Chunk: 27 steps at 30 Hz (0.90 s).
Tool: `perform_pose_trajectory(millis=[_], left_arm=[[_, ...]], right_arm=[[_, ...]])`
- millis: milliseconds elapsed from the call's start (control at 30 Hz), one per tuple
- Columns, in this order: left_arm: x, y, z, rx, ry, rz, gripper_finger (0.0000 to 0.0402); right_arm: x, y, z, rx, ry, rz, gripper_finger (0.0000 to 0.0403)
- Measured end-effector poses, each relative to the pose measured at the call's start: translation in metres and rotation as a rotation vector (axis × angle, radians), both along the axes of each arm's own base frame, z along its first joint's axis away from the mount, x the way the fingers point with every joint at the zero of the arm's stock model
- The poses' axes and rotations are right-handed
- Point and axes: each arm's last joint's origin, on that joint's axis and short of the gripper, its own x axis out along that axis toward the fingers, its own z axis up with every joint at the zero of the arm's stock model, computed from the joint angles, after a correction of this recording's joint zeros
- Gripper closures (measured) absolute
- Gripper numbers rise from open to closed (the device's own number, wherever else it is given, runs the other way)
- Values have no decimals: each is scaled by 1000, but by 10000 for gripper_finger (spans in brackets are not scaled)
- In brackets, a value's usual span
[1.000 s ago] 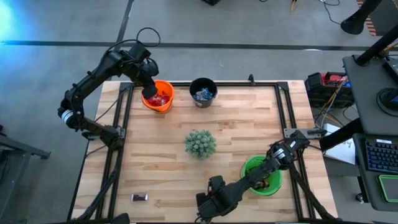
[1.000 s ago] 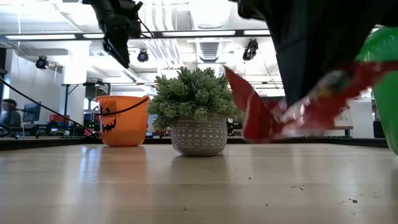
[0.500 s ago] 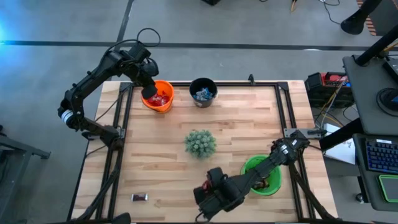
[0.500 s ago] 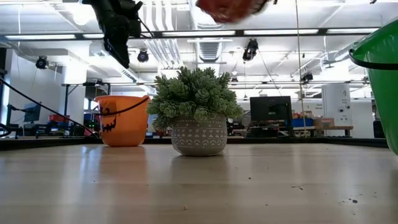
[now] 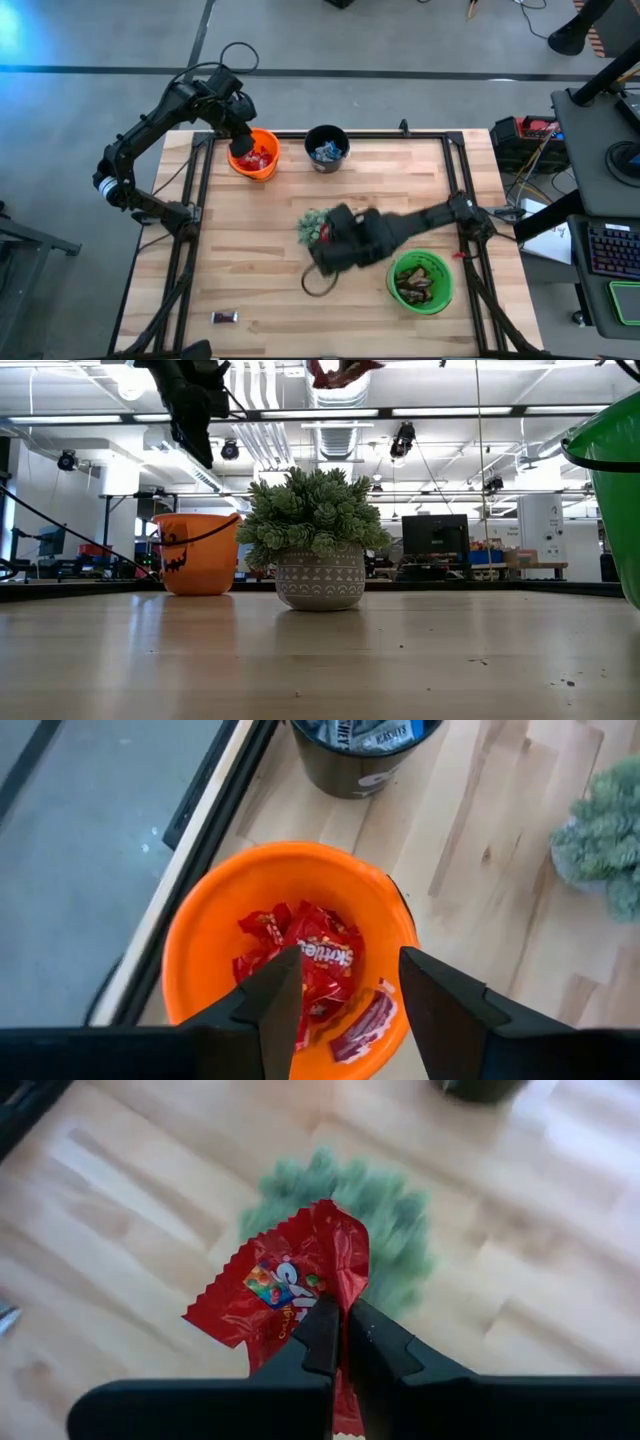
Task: Organize candy in baskets
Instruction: Put the red candy into the orange bucket
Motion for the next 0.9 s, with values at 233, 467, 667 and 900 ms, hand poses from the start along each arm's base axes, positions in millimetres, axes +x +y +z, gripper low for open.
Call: perform_pose_trajectory(millis=[233,467,667,900], left_arm=[[1,1,1,-38,-36,101,263],[8,3,5,-31,-145,18,265],[20,5,17,-133,-451,-147,265],[31,10,32,-148,-647,-193,265]], right_arm=[[1,-54,19,-96,77,131,392],[0,-101,30,-182,165,251,392],[1,-144,41,-248,169,342,393],[1,-187,57,-302,81,422,393]])
